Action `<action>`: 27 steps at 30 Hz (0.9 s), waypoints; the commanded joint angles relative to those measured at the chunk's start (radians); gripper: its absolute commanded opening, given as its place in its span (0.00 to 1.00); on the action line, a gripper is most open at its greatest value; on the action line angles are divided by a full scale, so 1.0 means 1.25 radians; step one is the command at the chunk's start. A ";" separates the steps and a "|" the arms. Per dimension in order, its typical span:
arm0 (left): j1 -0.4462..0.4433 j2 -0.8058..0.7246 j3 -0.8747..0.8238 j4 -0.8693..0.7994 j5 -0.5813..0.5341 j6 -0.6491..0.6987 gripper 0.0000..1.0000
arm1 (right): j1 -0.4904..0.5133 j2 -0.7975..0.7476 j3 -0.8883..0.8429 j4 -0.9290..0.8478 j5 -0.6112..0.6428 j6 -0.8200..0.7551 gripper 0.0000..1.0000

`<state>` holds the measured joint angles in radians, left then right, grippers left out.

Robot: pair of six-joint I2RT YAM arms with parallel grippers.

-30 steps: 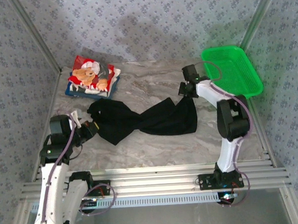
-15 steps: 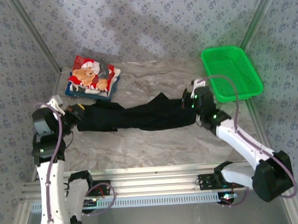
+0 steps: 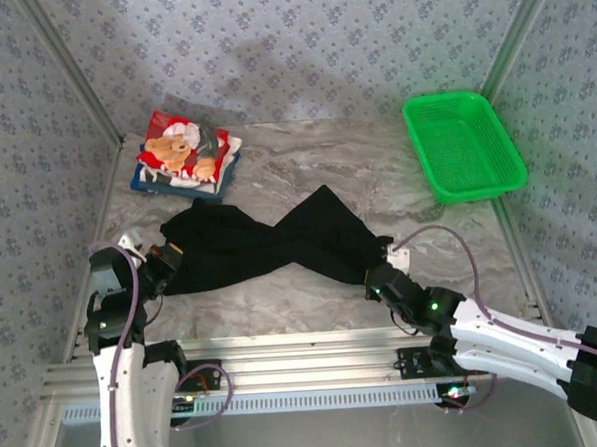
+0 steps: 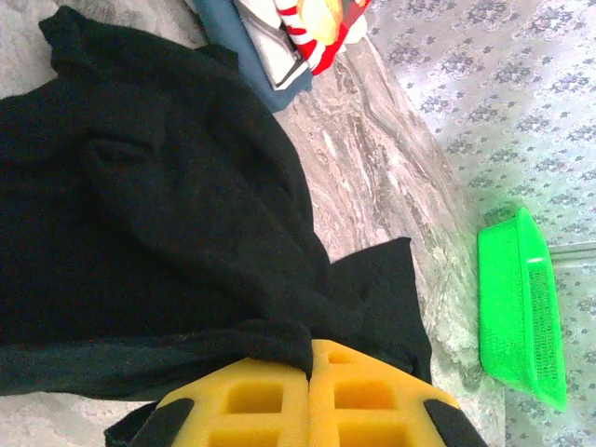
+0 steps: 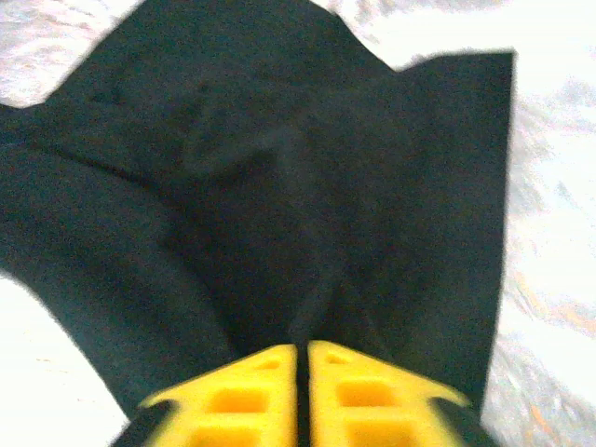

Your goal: Fold and stack the t-shirts

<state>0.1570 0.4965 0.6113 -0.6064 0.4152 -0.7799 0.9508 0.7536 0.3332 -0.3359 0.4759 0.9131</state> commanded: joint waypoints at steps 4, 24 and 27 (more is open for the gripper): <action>-0.007 -0.023 -0.014 -0.025 0.004 -0.003 0.00 | 0.028 -0.022 0.028 -0.190 0.035 0.189 0.47; -0.043 -0.060 -0.080 -0.014 0.002 0.005 0.00 | -0.037 -0.105 0.017 -0.381 -0.148 0.311 0.58; -0.047 -0.060 -0.076 -0.014 0.005 0.005 0.00 | -0.071 -0.089 -0.015 -0.301 -0.177 0.298 0.57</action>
<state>0.1081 0.4320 0.5117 -0.6323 0.4152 -0.7795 0.8879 0.6277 0.3477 -0.7620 0.2947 1.3006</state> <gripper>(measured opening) 0.042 0.572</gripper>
